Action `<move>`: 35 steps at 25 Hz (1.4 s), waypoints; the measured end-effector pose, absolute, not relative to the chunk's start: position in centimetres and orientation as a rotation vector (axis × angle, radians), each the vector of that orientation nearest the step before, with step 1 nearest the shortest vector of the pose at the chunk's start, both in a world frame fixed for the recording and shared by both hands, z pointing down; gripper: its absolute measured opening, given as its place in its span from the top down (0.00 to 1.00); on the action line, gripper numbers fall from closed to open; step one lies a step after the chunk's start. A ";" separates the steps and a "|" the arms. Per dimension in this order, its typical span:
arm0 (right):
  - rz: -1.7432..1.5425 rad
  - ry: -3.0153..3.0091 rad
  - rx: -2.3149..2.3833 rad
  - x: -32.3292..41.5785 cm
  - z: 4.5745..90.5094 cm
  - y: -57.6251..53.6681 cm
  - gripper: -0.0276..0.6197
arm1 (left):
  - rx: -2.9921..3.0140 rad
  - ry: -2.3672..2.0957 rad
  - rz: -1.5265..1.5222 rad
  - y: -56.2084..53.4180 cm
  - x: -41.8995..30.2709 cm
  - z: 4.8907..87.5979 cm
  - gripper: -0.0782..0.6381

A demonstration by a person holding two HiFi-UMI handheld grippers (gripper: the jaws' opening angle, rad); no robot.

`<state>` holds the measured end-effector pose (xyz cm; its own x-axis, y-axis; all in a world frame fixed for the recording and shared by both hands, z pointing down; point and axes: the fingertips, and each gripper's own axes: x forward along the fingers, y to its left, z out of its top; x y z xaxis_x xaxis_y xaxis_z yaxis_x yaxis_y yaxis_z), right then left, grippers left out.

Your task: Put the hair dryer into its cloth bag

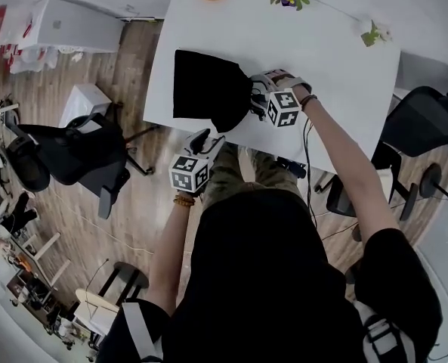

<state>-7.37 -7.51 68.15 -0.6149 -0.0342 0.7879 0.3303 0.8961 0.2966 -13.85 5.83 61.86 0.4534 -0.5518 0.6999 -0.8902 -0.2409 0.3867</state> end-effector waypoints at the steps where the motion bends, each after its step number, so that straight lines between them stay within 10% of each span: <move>1: -0.522 -2.199 -0.189 -7.7 68.0 -7.6 0.63 | 1.916 -1.206 0.577 6.0 -14.1 62.2 0.58; 5: -0.395 -2.297 -0.062 -8.1 66.3 -9.0 0.89 | 1.853 -1.162 0.716 6.7 -13.7 66.0 0.58; 9: -0.345 -2.293 -0.019 -6.4 65.5 -10.8 0.90 | 1.867 -1.097 0.908 6.0 -11.8 69.2 0.56; 13: -0.313 -2.250 -0.035 -3.9 66.3 -11.4 0.90 | 1.898 -1.115 0.966 4.7 -10.7 69.6 0.83; 16: -0.343 -2.184 -0.108 -2.1 67.8 -10.6 0.89 | 1.954 -1.051 0.937 5.0 -8.9 68.6 0.84; 19: -0.364 -2.161 -0.153 -2.0 69.0 -9.7 0.61 | 1.964 -1.066 0.946 5.6 -8.5 68.3 0.84; 21: -0.358 -2.180 -0.114 -2.9 69.2 -10.0 0.60 | 1.927 -1.070 0.953 5.7 -8.4 68.7 0.76; 24: -0.342 -2.223 -0.028 -4.5 69.0 -10.9 0.64 | 1.877 -1.096 0.966 5.2 -8.8 69.6 0.66; 27: -0.305 -2.286 0.049 -5.4 67.5 -11.9 0.89 | 1.884 -1.115 0.915 4.3 -8.7 69.3 0.84; 35: -0.265 -2.214 -0.143 -1.3 67.7 -9.9 0.91 | 2.017 -0.960 0.842 5.4 -5.7 65.6 0.85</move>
<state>-1.30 -9.94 67.66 -0.6092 0.0088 0.7930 0.1960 0.9706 0.1398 -5.66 5.45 65.56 0.5051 -0.3456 0.7908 -0.8290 -0.4491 0.3332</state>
